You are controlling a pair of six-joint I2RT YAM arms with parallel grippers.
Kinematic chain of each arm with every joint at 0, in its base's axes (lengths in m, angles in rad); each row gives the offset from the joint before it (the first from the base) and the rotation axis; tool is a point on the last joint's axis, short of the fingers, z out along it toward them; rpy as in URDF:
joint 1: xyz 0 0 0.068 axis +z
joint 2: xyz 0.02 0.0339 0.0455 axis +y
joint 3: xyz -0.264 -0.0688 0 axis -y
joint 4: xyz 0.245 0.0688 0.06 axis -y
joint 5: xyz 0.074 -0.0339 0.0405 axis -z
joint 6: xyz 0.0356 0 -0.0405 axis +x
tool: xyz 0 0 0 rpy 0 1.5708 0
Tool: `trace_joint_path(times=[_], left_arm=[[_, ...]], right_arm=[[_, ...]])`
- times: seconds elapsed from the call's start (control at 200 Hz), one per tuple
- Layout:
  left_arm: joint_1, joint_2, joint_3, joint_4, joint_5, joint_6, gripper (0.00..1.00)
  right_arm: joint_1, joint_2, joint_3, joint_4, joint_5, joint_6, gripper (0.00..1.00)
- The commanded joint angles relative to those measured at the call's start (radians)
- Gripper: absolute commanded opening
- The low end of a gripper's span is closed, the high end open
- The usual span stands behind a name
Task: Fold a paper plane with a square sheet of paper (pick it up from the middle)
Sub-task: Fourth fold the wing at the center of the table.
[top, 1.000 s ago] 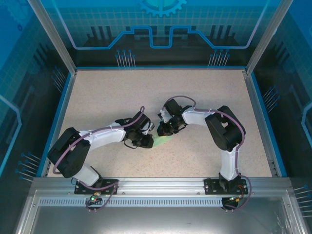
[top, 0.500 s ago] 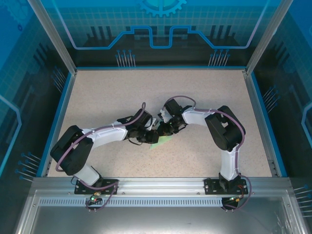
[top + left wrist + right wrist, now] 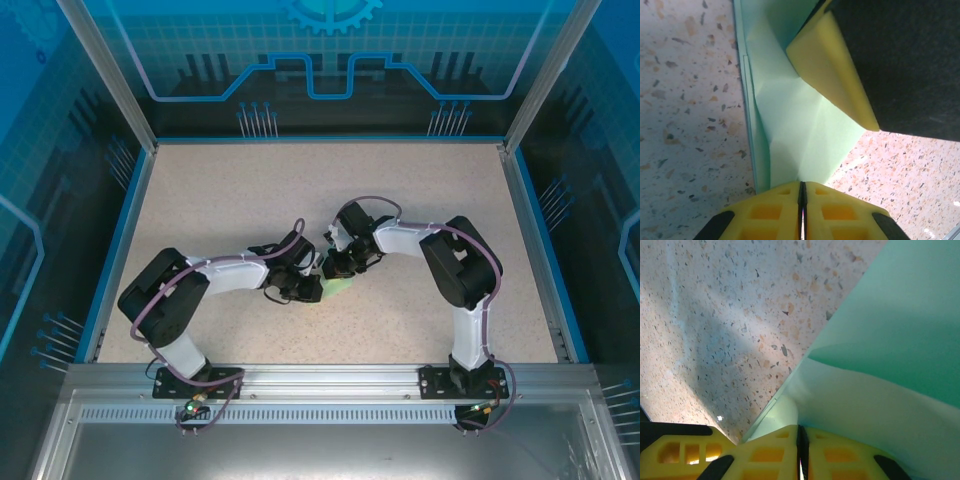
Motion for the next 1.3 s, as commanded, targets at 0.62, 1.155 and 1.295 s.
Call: trace_joint_path(times=[0.62,1.155,1.295], left_arm=[[0.062,0.036,-0.133,0.016,-0.061,0.015,0.09],[0.071,0.084,-0.095,-0.055,-0.076,0.02,0.08],[0.077,0.1,-0.095,-0.06,-0.073,0.017,0.08]], right_arm=[[-0.128,0.032,-0.056,0.053,0.08,-0.01,0.14],[-0.237,0.046,-0.02,0.08,0.076,-0.007,0.13],[-0.279,0.059,-0.009,0.091,0.057,-0.002,0.13]])
